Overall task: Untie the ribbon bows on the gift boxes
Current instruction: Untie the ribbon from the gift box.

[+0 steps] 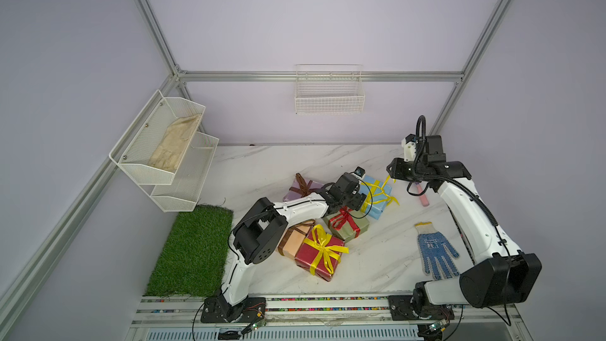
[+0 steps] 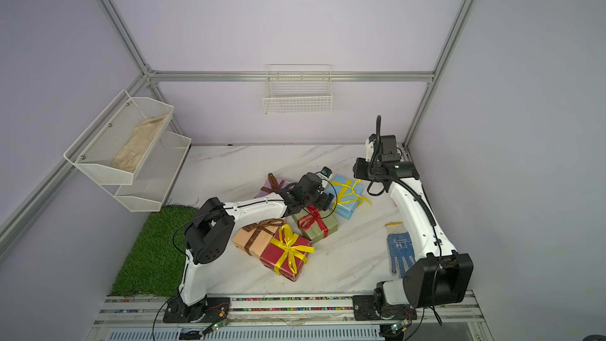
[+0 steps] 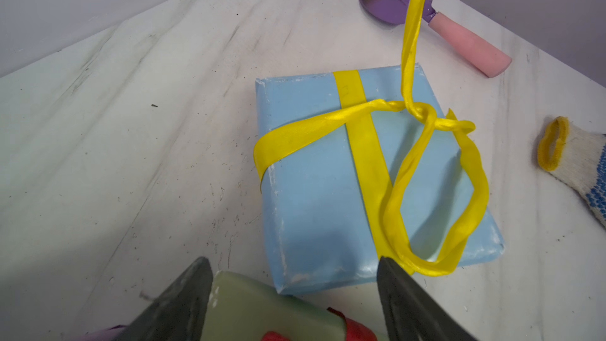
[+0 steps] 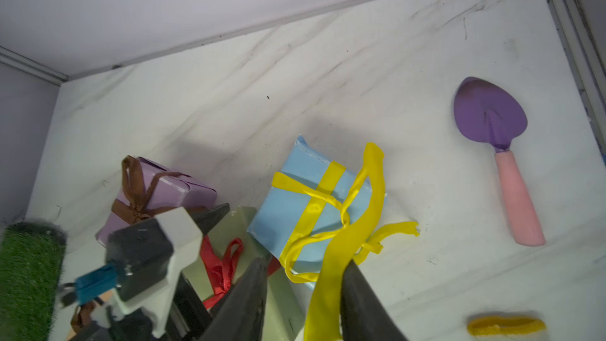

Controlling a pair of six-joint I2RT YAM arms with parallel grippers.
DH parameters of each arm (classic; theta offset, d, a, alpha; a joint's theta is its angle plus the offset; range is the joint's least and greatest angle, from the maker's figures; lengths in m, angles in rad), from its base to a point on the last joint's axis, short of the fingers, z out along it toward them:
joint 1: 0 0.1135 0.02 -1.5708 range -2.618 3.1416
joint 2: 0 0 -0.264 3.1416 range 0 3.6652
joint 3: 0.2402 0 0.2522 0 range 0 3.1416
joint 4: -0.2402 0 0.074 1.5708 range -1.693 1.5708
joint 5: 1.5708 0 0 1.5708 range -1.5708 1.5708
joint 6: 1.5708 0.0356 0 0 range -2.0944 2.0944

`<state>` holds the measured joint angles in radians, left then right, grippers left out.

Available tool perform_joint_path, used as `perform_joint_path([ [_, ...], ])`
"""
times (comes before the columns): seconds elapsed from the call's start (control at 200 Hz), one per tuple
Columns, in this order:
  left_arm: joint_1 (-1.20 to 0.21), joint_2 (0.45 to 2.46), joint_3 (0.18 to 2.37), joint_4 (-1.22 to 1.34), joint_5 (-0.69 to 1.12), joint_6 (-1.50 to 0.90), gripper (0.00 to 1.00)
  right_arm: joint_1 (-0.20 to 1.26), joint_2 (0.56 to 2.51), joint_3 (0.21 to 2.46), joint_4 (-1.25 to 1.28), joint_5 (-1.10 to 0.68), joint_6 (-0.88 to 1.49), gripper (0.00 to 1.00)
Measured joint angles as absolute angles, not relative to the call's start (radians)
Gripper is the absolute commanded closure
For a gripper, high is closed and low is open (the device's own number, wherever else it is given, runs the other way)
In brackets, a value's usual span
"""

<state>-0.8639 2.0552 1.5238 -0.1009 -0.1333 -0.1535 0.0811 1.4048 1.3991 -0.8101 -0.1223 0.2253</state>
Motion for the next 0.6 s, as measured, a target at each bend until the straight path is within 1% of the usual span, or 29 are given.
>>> perform_joint_path([
  [0.115,-0.863,2.038,1.524,-0.115,-0.133,-0.146,0.19,0.081,1.404,1.370,-0.811,-0.083,0.226,0.49],
  [0.29,-0.855,2.034,1.560,-0.176,-0.114,-0.107,0.13,0.081,1.404,1.341,-0.816,-0.028,0.228,0.42],
  [0.425,-0.831,2.059,1.674,-0.218,-0.080,-0.057,0.12,0.081,1.404,1.311,-0.817,0.003,0.229,0.39],
  [0.51,-0.809,2.096,1.763,-0.229,-0.048,-0.020,0.10,0.081,1.404,1.287,-0.817,0.015,0.232,0.33],
  [0.6,-0.784,2.137,1.833,-0.234,-0.005,0.022,0.10,0.081,1.404,1.261,-0.817,0.015,0.234,0.30],
])
